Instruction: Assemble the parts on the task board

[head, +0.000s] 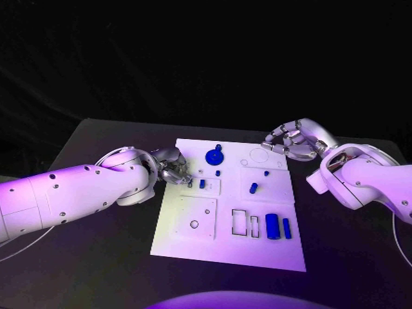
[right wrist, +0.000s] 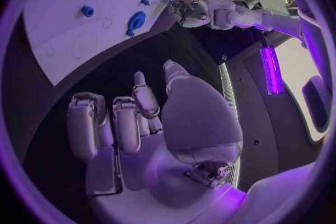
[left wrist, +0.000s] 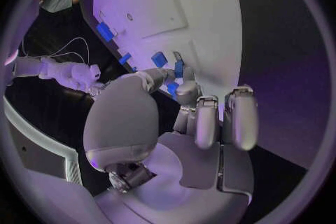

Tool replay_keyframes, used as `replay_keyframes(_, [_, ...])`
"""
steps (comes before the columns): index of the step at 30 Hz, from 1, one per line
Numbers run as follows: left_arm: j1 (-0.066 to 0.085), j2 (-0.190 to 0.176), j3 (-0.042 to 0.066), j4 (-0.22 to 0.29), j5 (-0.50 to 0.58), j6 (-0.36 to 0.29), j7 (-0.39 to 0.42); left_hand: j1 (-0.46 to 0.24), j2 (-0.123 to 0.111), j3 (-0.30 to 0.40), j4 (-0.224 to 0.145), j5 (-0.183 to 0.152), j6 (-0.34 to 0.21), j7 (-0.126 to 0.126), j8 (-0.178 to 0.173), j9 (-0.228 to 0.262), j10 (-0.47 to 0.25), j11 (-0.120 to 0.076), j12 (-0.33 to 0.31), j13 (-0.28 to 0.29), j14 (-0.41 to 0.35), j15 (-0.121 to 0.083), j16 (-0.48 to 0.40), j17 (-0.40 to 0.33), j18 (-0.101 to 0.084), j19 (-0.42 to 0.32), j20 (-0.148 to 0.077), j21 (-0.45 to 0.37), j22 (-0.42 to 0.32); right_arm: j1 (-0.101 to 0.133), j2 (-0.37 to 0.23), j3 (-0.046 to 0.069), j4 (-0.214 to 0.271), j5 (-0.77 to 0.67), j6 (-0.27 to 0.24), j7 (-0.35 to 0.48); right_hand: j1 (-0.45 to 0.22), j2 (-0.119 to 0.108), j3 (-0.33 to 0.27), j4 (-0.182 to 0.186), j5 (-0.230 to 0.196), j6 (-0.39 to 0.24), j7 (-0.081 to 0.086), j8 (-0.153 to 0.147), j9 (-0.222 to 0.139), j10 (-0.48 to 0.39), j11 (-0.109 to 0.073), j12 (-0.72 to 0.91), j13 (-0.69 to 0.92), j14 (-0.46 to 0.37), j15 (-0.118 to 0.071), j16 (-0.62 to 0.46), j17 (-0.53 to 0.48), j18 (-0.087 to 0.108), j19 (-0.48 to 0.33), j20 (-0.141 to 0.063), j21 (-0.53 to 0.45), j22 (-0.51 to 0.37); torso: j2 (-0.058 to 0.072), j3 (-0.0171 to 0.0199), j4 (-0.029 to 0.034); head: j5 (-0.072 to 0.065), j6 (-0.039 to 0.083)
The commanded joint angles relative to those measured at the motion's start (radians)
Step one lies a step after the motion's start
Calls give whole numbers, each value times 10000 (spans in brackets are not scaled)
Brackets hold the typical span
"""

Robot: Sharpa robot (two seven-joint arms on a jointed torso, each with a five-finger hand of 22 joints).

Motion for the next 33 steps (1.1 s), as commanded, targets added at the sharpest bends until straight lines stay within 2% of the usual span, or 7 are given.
replay_keyframes(1, [-7, 37, 4, -23, -58, 604, -1, 110, 32, 1781, -1842, 42, 156, -72, -29, 19, 38, 3, -44, -8, 1007, -82, 52, 2521, -150, 46, -5, 62, 197, -7, 1, 1, 15, -28, 14, 82, -29, 89, -53, 16, 29, -17, -57, 43, -12, -26, -58, -43, -9, 661, -74, -41, 804, 126, 251, -79, -19, 1786, -7, -1, 14, -12, -16])
replay_keyframes(7, [-8, 57, 6, -45, 115, 1212, -232, 110, 30, 1778, -1841, 49, 159, -71, -36, 17, 30, 4, -69, -38, 1006, -84, 50, 2517, -155, 57, -7, 73, 220, -7, 0, 1, 12, -28, 18, 81, -29, 89, -53, 16, 29, -17, -57, 43, -12, -26, -58, -43, -9, 661, -74, -41, 804, 126, 251, -79, -19, 1786, -8, -7, 5, -9, -25])
replay_keyframes(13, [-8, 77, 8, -50, 227, 1451, -520, 110, 30, 1778, -1841, 49, 159, -71, -36, 17, 30, 4, -69, -38, 1006, -84, 50, 2517, -155, 57, -7, 73, 220, -7, 0, 1, 13, -28, 17, 81, -29, 89, -53, 16, 29, -17, -57, 43, -12, -26, -58, -43, -9, 661, -74, -41, 804, 126, 251, -79, -19, 1786, -9, -6, 15, -17, -31])
replay_keyframes(33, [-4, 142, 22, -60, 586, 1359, -982, 103, 37, 1770, -1832, 57, 165, -70, -46, 14, 46, 4, -55, -12, 1007, -85, 53, 2523, -156, 57, -9, 73, 220, -7, -5, 1, 12, -28, 3, 94, -29, 89, -53, 16, 29, -17, -57, 43, -12, -26, -58, -43, -9, 661, -74, -41, 804, 126, 251, -79, -19, 1786, -1, 0, 7, -30, -45])
